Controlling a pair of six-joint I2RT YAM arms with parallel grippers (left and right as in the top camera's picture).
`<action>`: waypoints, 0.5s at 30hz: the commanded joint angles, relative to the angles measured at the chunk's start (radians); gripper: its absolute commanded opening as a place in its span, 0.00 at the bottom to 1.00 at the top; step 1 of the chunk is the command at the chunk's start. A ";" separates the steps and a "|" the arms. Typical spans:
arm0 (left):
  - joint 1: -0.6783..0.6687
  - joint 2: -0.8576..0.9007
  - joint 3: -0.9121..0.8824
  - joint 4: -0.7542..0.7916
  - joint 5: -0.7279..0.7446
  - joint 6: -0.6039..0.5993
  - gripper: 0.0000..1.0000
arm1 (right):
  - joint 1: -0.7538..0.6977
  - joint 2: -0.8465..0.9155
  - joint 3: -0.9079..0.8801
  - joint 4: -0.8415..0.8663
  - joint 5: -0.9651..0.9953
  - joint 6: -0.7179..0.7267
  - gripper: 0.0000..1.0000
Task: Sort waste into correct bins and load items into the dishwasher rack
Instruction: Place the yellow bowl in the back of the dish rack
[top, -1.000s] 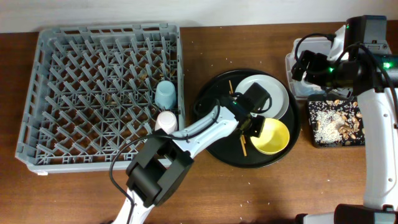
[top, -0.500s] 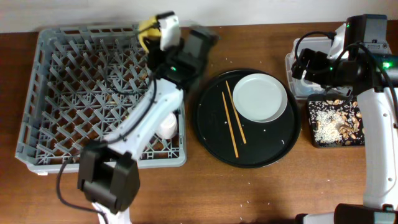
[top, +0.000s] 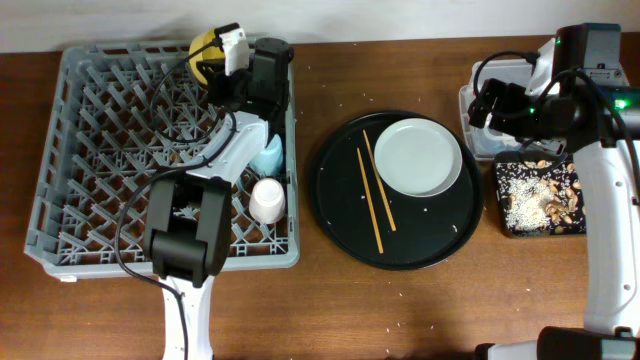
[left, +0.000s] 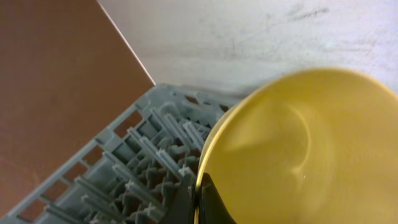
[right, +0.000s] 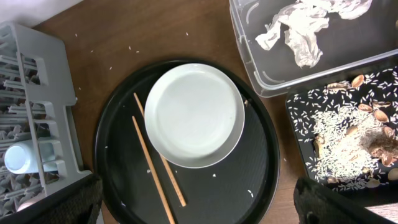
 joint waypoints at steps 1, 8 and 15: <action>-0.025 0.020 0.009 0.153 0.008 0.186 0.00 | -0.006 -0.001 -0.005 0.001 0.005 0.008 0.98; -0.059 0.102 0.009 0.200 0.103 0.346 0.00 | -0.006 -0.001 -0.005 0.001 0.005 0.008 0.98; -0.136 0.103 0.009 0.318 0.069 0.651 0.01 | -0.006 -0.001 -0.005 0.001 0.005 0.008 0.99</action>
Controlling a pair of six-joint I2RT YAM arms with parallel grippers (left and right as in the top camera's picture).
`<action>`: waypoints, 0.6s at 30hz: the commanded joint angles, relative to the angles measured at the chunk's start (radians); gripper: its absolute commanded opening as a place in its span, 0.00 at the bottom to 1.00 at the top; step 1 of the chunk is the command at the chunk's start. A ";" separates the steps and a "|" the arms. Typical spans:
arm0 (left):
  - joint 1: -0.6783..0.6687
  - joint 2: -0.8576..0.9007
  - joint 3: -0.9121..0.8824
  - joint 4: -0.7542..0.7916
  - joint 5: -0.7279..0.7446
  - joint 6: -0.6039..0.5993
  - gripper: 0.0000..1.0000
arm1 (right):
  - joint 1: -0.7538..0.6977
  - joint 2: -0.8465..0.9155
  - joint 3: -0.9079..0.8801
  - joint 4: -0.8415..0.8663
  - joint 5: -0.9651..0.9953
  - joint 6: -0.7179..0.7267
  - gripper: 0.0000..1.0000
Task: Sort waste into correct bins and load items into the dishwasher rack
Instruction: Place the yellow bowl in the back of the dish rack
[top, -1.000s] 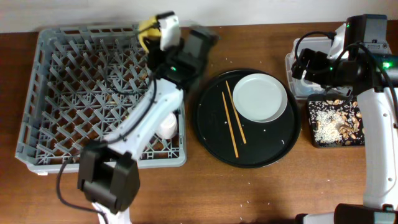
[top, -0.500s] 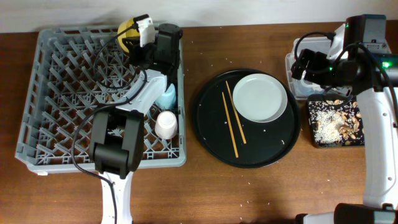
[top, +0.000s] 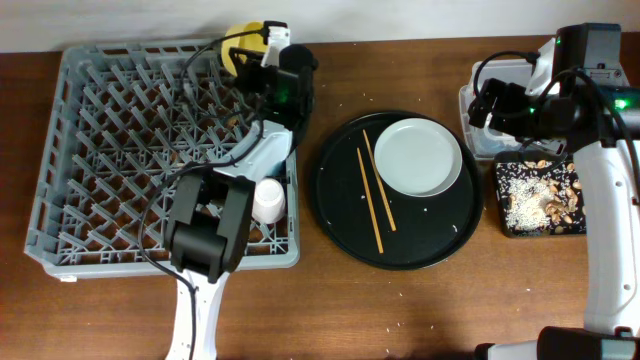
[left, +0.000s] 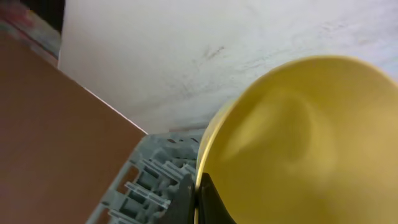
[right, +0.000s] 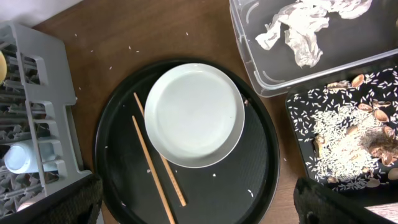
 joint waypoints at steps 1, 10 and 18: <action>-0.062 0.026 0.006 -0.045 0.014 0.100 0.04 | -0.006 -0.001 -0.005 0.002 0.005 0.008 0.99; -0.058 0.026 0.006 -0.251 -0.176 0.158 0.03 | -0.006 -0.001 -0.005 0.002 0.005 0.008 0.99; -0.115 0.026 0.006 -0.443 -0.185 -0.073 0.18 | -0.006 -0.001 -0.005 0.002 0.005 0.008 0.99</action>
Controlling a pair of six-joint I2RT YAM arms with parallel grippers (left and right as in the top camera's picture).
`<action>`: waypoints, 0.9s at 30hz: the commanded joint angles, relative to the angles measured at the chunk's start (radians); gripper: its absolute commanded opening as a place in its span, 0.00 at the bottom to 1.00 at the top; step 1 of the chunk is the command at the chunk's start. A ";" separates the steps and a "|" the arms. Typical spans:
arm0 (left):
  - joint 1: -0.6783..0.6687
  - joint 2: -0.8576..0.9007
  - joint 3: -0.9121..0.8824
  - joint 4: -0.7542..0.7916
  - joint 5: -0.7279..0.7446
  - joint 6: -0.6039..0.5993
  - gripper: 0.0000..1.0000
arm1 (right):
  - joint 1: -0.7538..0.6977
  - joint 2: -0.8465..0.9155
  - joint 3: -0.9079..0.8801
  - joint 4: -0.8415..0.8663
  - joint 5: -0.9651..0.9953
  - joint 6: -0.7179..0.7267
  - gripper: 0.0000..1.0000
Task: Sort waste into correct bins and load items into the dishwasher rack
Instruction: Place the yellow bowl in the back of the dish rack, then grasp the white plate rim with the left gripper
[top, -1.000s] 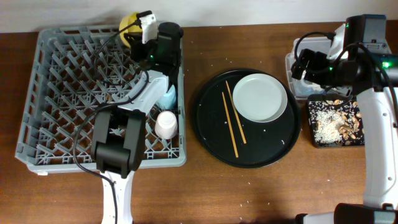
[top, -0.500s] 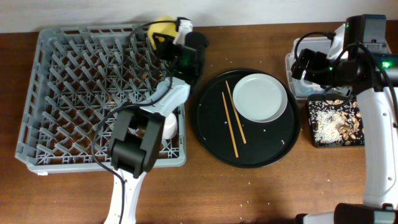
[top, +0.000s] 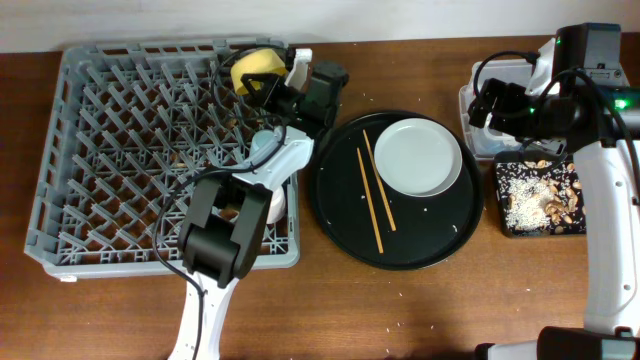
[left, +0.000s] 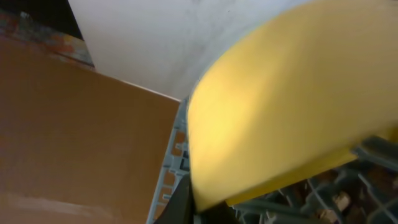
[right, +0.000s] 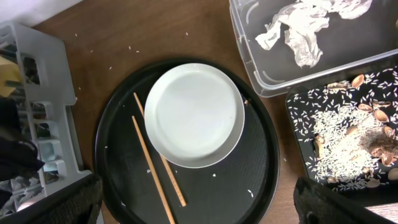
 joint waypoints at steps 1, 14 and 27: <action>-0.042 0.019 -0.010 -0.139 0.103 -0.170 0.28 | -0.006 -0.001 -0.005 0.002 0.005 0.008 0.98; -0.104 -0.125 0.165 -0.445 1.035 -0.520 0.94 | -0.006 -0.001 -0.005 0.002 0.005 0.008 0.98; -0.192 -0.071 0.156 -0.607 1.547 -0.640 0.99 | -0.006 -0.001 -0.005 0.002 0.005 0.008 0.98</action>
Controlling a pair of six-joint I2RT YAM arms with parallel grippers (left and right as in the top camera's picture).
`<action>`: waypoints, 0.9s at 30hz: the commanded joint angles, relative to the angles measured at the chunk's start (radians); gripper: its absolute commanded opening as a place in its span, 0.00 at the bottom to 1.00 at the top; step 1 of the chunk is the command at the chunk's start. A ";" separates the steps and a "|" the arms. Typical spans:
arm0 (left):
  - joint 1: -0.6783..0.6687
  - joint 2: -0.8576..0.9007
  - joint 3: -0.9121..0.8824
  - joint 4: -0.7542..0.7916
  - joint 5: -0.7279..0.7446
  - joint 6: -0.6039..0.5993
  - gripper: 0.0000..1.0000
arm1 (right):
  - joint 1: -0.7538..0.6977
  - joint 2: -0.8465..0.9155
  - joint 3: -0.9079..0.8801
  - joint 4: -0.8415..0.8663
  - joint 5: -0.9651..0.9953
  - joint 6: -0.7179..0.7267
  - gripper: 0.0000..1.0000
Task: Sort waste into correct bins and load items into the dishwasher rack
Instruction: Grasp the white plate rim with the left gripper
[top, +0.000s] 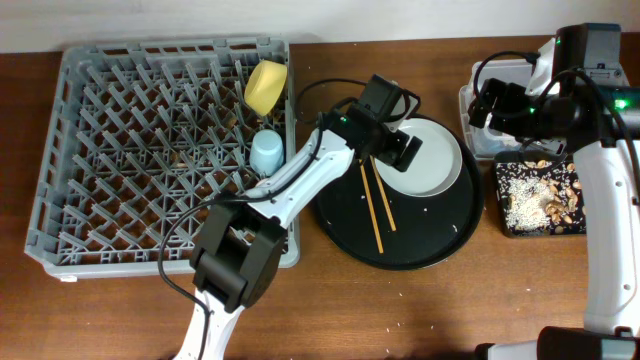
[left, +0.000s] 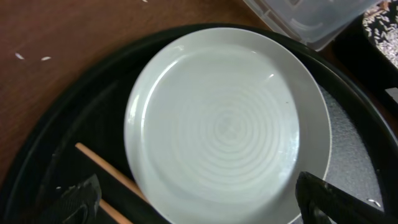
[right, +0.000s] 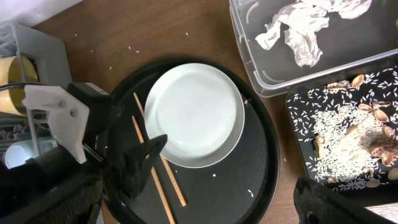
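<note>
The yellow bowl (top: 265, 87) rests tilted on edge in the far right corner of the grey dishwasher rack (top: 60, 150). A pale blue cup (top: 266, 152) sits in the rack below it. My left gripper (top: 398, 143) hangs open over the left part of the white plate (left: 224, 124) on the round black tray (top: 440, 240); its fingers (left: 78, 196) are wide apart with nothing between them. Two wooden chopsticks (top: 375, 200) lie on the tray left of the plate. My right gripper (right: 198, 186) is open and empty, high over the tray's right side.
A clear bin (right: 323, 56) with crumpled tissue stands at the far right. In front of it is a black bin (top: 540, 195) with rice and shells. Rice grains are scattered on the tray and table. A white cup (right: 15, 155) sits in the rack's right edge.
My left gripper has let go of the yellow bowl, which now rests in the rack's far right corner. The gripper now hangs open over the white plate. The right arm has not moved.
My left gripper held the yellow bowl at the rack's far edge, near the middle. Then it held it further right, then at the far right corner. Now the bowl rests there and the open gripper is over the plate. The right arm stayed still.
</note>
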 joint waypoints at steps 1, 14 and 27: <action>-0.002 0.022 0.026 -0.008 0.027 -0.096 0.99 | -0.006 -0.001 -0.005 0.002 0.005 0.008 0.99; 0.051 0.238 0.329 -0.276 -0.008 -0.312 0.80 | -0.006 -0.001 -0.005 0.002 0.005 0.008 0.98; 0.019 0.343 0.487 -0.252 -0.083 -0.085 0.70 | -0.006 -0.001 -0.005 0.002 0.005 0.008 0.98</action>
